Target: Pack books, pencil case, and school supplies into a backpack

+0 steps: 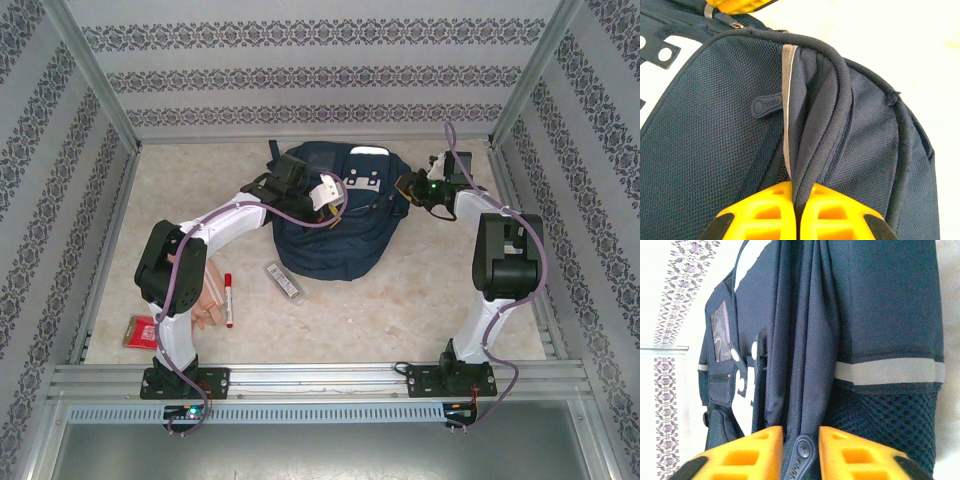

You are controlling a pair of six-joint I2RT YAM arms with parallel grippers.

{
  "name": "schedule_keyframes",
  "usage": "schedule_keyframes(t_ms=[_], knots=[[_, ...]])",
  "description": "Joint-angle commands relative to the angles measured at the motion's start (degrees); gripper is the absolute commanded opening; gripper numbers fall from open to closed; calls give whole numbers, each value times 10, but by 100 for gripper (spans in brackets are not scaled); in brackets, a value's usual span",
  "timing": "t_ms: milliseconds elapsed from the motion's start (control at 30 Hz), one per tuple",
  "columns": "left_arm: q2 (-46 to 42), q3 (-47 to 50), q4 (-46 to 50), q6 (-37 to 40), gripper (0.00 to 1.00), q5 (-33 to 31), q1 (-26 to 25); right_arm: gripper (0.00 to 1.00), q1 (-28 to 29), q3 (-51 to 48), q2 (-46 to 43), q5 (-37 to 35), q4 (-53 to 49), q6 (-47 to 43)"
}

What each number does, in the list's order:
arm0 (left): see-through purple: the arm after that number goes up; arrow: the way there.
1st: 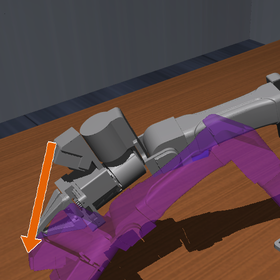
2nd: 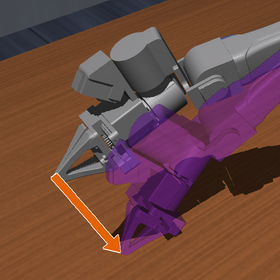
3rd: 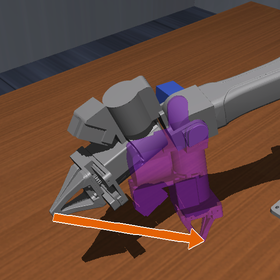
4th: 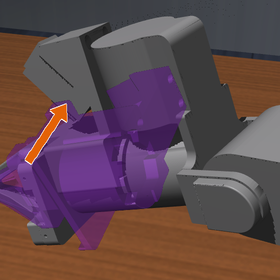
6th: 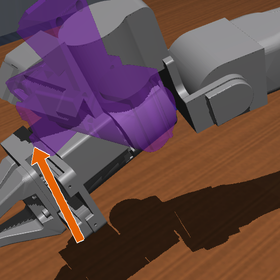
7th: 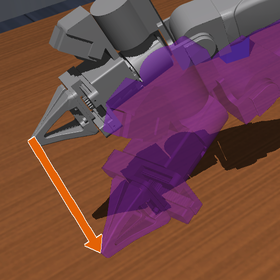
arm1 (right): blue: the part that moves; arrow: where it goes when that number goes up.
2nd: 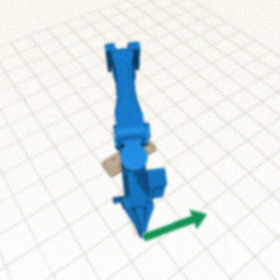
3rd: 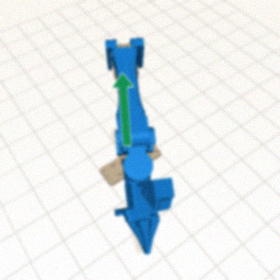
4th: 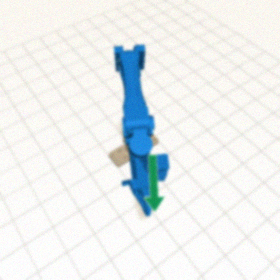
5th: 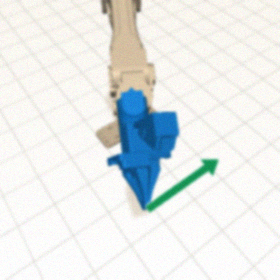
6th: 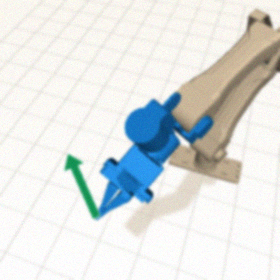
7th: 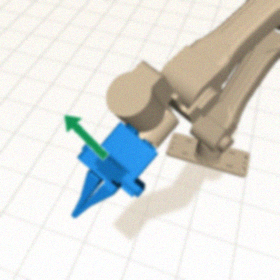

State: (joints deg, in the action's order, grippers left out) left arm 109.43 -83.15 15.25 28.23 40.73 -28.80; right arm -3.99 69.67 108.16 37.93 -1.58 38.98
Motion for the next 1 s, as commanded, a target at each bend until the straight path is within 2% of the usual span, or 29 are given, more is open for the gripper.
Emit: schedule_keyframes(t_ms=[0,133,467,533,967], knots=[[-12,-6,4,6,0,32,6,33,1,7,10,-4,-1,0],[-12,-7,5,6,0,31,5,35,1,5,11,-25,-15,3],[-11,-10,7,6,0,32,6,30,7,26,39,20,-1,9],[-11,-10,6,6,0,31,5,23,8,30,41,32,5,2],[-10,-11,9,7,0,31,6,11,7,20,19,54,32,-25]])
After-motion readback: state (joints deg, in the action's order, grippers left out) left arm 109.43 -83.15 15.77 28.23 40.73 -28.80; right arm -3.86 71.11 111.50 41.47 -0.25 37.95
